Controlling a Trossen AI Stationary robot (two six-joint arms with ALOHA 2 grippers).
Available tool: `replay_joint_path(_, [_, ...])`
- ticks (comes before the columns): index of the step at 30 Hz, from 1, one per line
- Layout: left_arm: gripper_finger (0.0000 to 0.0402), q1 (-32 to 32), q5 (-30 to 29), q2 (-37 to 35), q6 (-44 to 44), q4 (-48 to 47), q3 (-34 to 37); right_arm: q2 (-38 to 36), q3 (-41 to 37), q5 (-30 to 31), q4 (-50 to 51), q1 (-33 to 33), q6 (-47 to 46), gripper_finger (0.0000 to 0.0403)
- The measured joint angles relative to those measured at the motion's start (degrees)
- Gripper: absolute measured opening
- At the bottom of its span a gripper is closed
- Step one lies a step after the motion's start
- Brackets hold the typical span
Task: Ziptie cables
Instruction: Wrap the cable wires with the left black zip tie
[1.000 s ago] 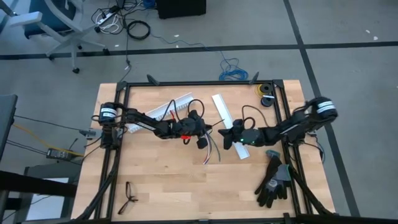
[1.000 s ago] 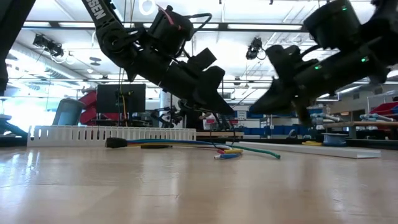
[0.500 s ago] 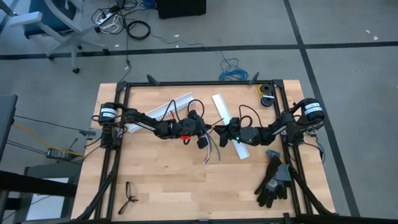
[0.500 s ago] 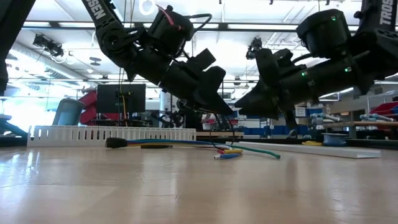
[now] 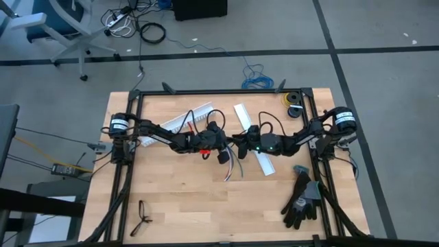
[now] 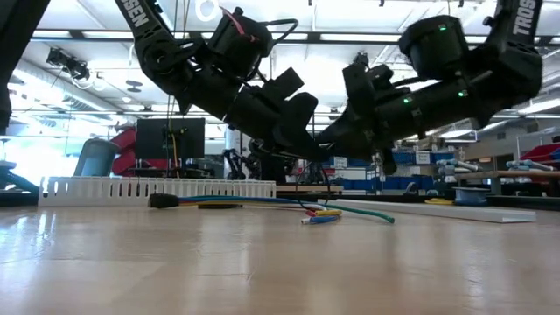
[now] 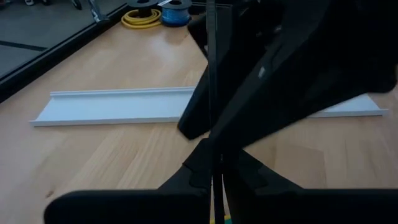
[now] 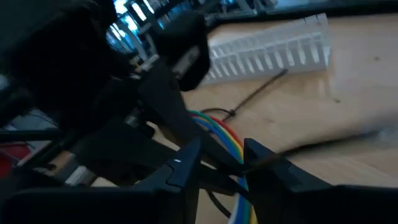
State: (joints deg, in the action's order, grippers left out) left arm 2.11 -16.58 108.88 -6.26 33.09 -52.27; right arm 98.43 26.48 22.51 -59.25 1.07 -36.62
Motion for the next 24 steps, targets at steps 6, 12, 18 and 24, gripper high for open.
replay_joint_path(6, [0.0030, 0.03, 0.00, 0.15, -0.04, -1.16, 0.02, -0.09, 1.86, 0.39, 5.61, -0.45, 0.03, 0.0029])
replay_joint_path(12, [0.0030, 0.04, -0.06, 0.15, -0.13, -1.26, 0.02, -0.09, 1.86, 1.83, 6.03, -0.36, 2.00, 0.0001])
replay_joint_path(18, [0.0035, -0.08, -0.08, 0.14, -0.41, -1.40, 0.02, -0.10, 1.86, 3.63, 6.94, -0.34, 3.73, 0.0000])
replay_joint_path(24, [0.0042, -0.20, -0.15, -0.08, -2.55, -1.09, 1.16, -0.77, 1.78, 6.34, 8.20, -0.39, 5.33, 0.0000])
